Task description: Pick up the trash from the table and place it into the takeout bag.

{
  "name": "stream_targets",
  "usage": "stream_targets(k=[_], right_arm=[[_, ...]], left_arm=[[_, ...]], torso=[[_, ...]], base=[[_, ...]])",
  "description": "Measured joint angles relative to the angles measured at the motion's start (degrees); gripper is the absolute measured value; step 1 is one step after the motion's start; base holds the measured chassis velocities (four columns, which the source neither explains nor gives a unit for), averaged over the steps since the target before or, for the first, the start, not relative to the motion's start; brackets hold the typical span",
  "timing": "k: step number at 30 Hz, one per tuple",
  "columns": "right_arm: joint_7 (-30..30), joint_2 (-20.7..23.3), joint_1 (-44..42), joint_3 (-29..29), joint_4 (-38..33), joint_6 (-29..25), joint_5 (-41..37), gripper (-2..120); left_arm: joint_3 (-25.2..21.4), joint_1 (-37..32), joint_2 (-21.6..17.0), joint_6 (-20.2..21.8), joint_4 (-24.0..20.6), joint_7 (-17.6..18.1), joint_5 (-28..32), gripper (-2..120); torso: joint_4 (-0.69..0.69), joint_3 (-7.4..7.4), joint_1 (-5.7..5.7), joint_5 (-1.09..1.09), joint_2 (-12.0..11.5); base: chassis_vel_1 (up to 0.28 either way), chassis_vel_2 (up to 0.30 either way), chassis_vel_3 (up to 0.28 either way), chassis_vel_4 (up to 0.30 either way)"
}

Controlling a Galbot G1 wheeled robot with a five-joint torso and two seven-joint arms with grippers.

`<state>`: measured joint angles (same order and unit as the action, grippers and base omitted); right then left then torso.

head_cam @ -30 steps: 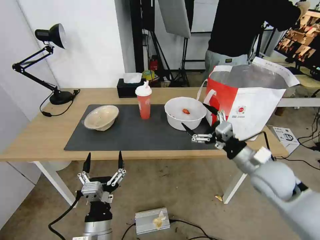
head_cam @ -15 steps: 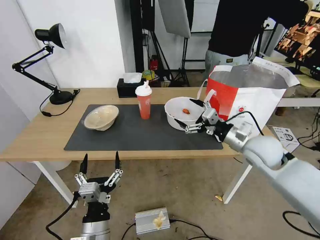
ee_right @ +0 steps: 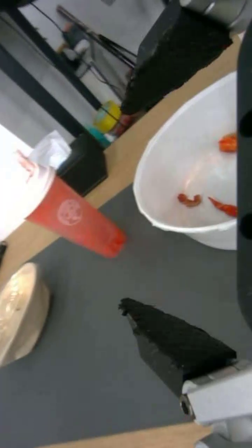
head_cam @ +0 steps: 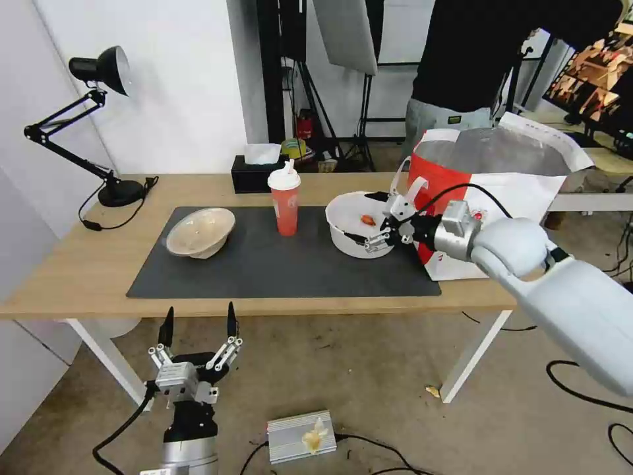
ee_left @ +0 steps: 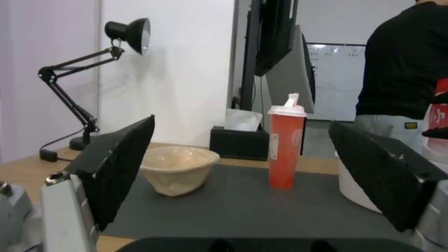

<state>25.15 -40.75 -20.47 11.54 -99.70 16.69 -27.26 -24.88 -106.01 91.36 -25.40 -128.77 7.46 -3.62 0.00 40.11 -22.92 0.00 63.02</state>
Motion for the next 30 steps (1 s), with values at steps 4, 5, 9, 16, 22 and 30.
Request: stream_targets(k=[4, 5, 9, 16, 22, 30], right_arm=[[-0.24, -0.35, 1.5, 1.34, 0.48, 2.73, -0.62, 100], [-0.24, -0.48, 1.77, 1.49, 0.6, 3.58, -0.78, 100], [0.48, -0.82, 2.83, 2.09, 1.3, 5.83, -1.03, 100], [2.76, -1.05, 5.77, 3.94, 3.14, 8.08, -0.97, 100], [4.03, -1.56, 9.13, 7.0, 5.6, 9.34, -0.97, 100], [5.67, -2.14, 11.97, 10.17, 8.24, 10.08, -0.73, 100]], left_arm=[[0.02, -0.17, 0.0, -0.52, 0.07, 0.03, -0.15, 100], [0.05, -0.34, 0.01, -0.68, 0.08, 0.03, -0.22, 100], [0.06, -0.51, 0.01, -0.95, 0.32, 0.05, -0.28, 100], [0.5, -0.99, 0.03, -1.59, 0.39, 0.05, -1.04, 100], [0.53, -1.13, 0.05, -1.97, 0.86, 0.14, -1.23, 100], [0.49, -0.87, 0.05, -2.01, 1.56, 0.4, -1.23, 100]], torso=[[0.0, 0.0, 0.0, 0.0, 0.0], [0.0, 0.0, 0.0, 0.0, 0.0], [-0.01, 0.0, 0.0, 0.0, 0.0], [-0.01, 0.0, 0.0, 0.0, 0.0], [0.0, 0.0, 0.0, 0.0, 0.01], [0.0, 0.0, 0.0, 0.0, 0.01]], base=[[0.0, 0.0, 0.0, 0.0], [0.0, 0.0, 0.0, 0.0], [0.0, 0.0, 0.0, 0.0], [0.0, 0.0, 0.0, 0.0], [0.0, 0.0, 0.0, 0.0], [0.0, 0.0, 0.0, 0.0]])
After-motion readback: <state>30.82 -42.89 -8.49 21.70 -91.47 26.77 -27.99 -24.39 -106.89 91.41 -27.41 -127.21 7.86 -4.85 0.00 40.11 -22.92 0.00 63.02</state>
